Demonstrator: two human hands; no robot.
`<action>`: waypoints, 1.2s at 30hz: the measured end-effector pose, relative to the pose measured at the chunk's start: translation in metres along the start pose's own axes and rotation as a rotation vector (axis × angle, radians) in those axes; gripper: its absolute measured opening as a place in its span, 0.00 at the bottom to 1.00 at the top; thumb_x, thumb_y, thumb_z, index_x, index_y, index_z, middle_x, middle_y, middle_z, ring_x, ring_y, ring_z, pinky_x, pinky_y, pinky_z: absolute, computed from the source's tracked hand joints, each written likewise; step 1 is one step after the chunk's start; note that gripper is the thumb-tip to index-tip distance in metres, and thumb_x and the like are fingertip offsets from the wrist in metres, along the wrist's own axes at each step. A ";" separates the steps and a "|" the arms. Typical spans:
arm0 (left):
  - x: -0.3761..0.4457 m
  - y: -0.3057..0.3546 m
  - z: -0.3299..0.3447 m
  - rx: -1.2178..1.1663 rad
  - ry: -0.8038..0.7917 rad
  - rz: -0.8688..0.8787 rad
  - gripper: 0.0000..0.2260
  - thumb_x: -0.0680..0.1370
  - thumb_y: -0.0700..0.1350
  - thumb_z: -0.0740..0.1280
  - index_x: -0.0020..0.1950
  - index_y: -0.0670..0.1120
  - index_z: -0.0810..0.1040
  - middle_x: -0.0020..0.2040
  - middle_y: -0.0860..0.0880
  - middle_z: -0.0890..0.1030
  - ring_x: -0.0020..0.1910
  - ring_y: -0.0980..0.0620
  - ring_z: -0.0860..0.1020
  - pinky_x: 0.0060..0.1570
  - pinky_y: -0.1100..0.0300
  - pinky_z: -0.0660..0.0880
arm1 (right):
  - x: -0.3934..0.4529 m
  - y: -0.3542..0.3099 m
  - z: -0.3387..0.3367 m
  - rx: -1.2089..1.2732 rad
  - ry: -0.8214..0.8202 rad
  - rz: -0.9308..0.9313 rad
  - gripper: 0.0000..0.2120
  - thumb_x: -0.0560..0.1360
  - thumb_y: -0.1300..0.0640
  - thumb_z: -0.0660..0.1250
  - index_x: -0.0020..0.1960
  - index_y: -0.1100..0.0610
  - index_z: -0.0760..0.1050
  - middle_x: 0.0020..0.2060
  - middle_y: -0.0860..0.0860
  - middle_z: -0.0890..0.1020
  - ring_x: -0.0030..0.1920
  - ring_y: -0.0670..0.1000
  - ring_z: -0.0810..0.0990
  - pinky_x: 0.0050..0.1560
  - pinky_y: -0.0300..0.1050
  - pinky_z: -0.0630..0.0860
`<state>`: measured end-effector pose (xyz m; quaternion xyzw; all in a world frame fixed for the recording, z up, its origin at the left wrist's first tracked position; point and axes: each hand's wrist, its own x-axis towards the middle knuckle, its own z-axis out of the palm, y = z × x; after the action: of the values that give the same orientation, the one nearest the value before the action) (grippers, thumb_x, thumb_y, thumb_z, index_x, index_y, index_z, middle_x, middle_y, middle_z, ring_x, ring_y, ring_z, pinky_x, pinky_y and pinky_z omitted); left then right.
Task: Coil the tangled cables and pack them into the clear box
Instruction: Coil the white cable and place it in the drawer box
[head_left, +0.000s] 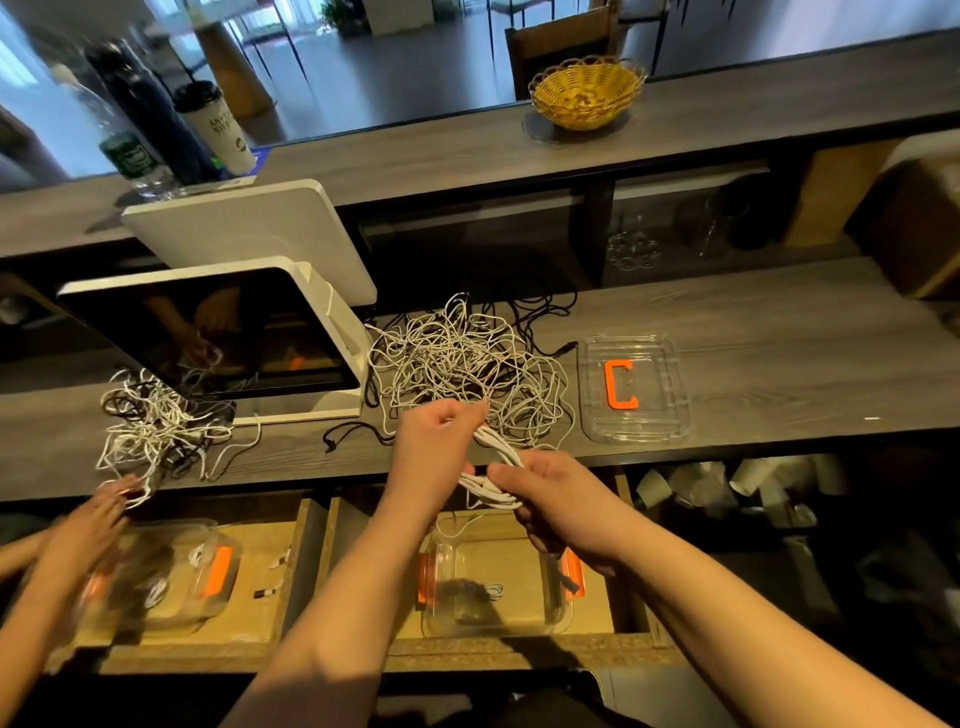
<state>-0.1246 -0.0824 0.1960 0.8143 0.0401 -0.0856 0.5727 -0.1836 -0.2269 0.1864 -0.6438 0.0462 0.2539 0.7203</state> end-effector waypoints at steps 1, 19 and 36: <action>0.000 -0.001 0.002 0.076 0.013 0.052 0.18 0.81 0.49 0.67 0.30 0.47 0.75 0.24 0.52 0.69 0.25 0.51 0.69 0.31 0.59 0.67 | 0.000 0.000 -0.003 -0.009 -0.009 0.012 0.18 0.82 0.52 0.63 0.34 0.46 0.77 0.26 0.48 0.69 0.24 0.47 0.64 0.24 0.39 0.62; -0.015 -0.001 0.017 0.034 0.002 0.009 0.27 0.71 0.66 0.66 0.23 0.48 0.68 0.19 0.54 0.66 0.20 0.55 0.66 0.28 0.61 0.68 | 0.017 -0.003 -0.054 -0.079 0.135 -0.172 0.21 0.69 0.33 0.70 0.45 0.50 0.83 0.45 0.58 0.85 0.48 0.56 0.83 0.57 0.57 0.77; 0.005 -0.026 0.036 0.093 0.554 0.034 0.29 0.79 0.59 0.67 0.26 0.41 0.65 0.22 0.44 0.67 0.23 0.50 0.64 0.26 0.52 0.64 | 0.009 0.009 -0.017 -0.795 0.055 -0.326 0.16 0.81 0.49 0.61 0.41 0.56 0.79 0.31 0.50 0.79 0.33 0.48 0.76 0.40 0.50 0.72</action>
<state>-0.1274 -0.1076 0.1590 0.8326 0.1774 0.1480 0.5035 -0.1750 -0.2394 0.1721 -0.8769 -0.1382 0.1176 0.4451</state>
